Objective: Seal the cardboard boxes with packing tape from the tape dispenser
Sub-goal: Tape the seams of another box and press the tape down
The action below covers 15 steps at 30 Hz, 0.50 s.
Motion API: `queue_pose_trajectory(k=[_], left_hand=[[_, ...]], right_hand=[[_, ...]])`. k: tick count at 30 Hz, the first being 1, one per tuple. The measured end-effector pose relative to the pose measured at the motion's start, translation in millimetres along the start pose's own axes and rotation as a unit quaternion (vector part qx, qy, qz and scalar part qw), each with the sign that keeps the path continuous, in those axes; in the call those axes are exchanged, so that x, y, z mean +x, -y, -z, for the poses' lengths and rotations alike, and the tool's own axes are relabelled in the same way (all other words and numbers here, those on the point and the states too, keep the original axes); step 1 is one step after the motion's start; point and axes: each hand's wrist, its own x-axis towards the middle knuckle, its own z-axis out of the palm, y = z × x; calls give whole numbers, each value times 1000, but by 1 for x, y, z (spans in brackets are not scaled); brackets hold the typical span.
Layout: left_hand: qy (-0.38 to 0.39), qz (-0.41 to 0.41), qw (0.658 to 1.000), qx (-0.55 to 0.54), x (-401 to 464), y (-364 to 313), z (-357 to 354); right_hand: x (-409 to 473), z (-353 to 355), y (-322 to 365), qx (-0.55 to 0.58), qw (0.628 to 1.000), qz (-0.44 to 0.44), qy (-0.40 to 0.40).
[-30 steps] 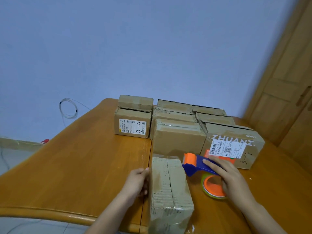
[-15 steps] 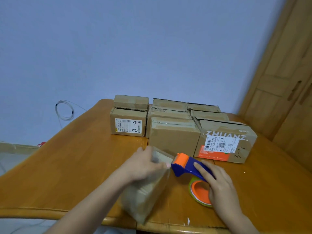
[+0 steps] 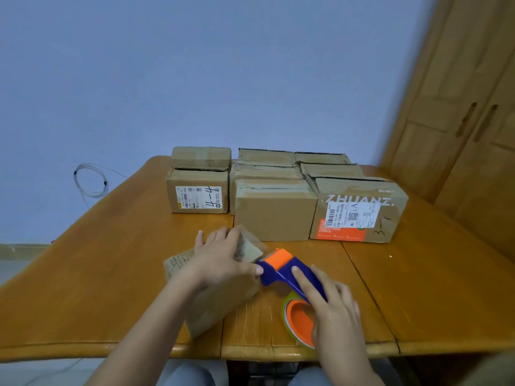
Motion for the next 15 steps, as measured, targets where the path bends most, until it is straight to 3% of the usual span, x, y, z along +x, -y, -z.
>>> queue_pose_trajectory(k=[15], left_hand=[[-18,8,1000,-3,5,-2,-2]], right_hand=[[-9,16,12,-44,998,-15,31]])
